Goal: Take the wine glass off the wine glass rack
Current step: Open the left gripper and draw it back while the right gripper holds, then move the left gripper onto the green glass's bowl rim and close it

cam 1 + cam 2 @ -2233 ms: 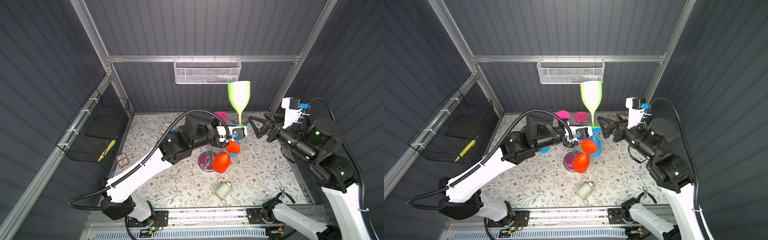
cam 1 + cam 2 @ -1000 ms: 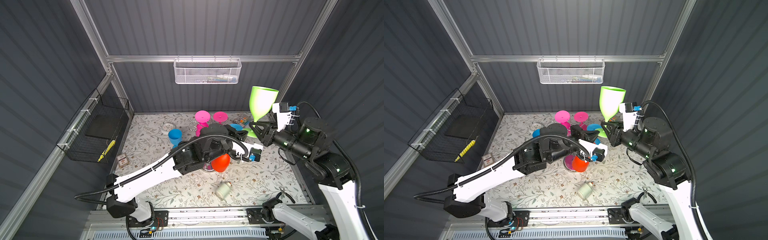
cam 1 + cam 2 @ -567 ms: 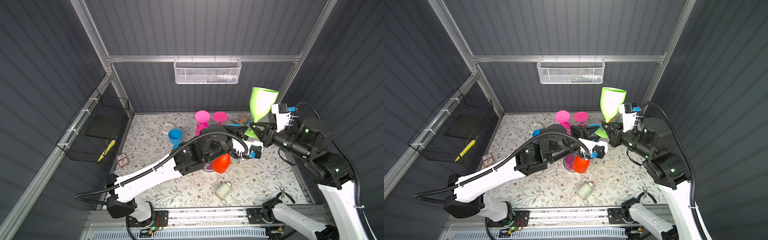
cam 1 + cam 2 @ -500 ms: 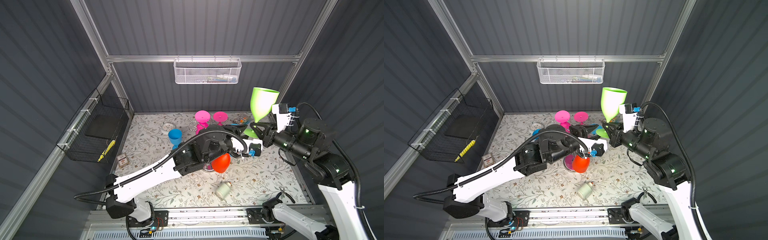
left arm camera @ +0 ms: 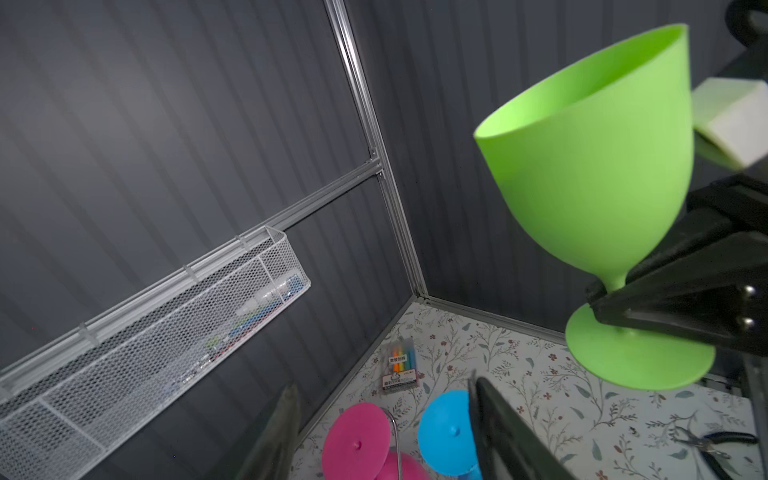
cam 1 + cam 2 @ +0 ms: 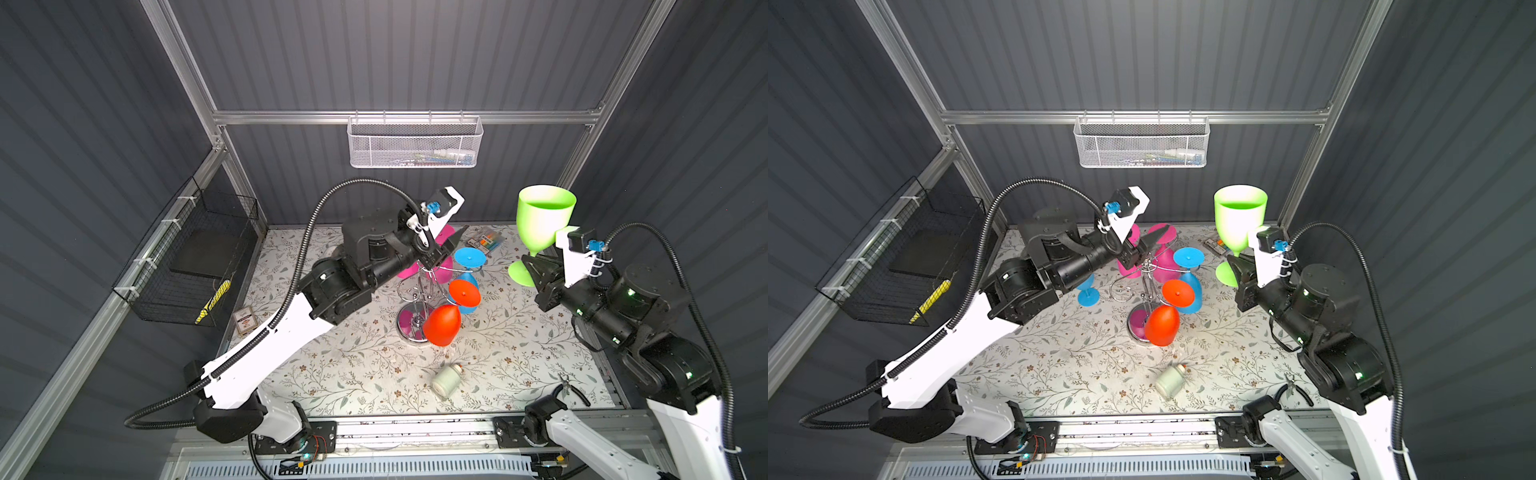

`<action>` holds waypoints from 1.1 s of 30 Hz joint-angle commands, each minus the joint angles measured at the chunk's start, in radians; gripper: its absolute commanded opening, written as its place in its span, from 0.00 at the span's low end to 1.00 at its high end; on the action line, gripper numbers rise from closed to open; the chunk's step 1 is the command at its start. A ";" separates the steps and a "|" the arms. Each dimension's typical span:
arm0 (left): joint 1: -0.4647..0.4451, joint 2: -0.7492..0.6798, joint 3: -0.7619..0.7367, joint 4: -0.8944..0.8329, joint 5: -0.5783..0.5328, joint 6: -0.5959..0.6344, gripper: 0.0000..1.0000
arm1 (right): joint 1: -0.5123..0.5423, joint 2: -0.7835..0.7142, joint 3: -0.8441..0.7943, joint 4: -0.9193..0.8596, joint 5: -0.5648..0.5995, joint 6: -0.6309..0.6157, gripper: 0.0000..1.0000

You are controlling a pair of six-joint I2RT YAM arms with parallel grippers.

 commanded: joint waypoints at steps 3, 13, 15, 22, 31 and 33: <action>0.015 0.028 0.147 -0.185 0.199 -0.269 0.69 | -0.005 -0.075 -0.111 0.096 0.102 -0.283 0.00; 0.075 0.111 0.257 -0.313 0.403 -0.486 0.71 | 0.001 -0.140 -0.224 0.151 0.095 -0.547 0.00; 0.083 0.142 0.290 -0.347 0.441 -0.506 0.70 | 0.004 -0.143 -0.227 0.154 0.096 -0.579 0.00; 0.096 0.192 0.323 -0.364 0.550 -0.546 0.70 | 0.027 -0.151 -0.241 0.164 0.106 -0.659 0.00; 0.102 0.202 0.327 -0.347 0.594 -0.572 0.67 | 0.057 -0.139 -0.257 0.166 0.170 -0.721 0.00; 0.102 0.201 0.328 -0.348 0.597 -0.576 0.67 | 0.058 -0.137 -0.258 0.165 0.177 -0.724 0.00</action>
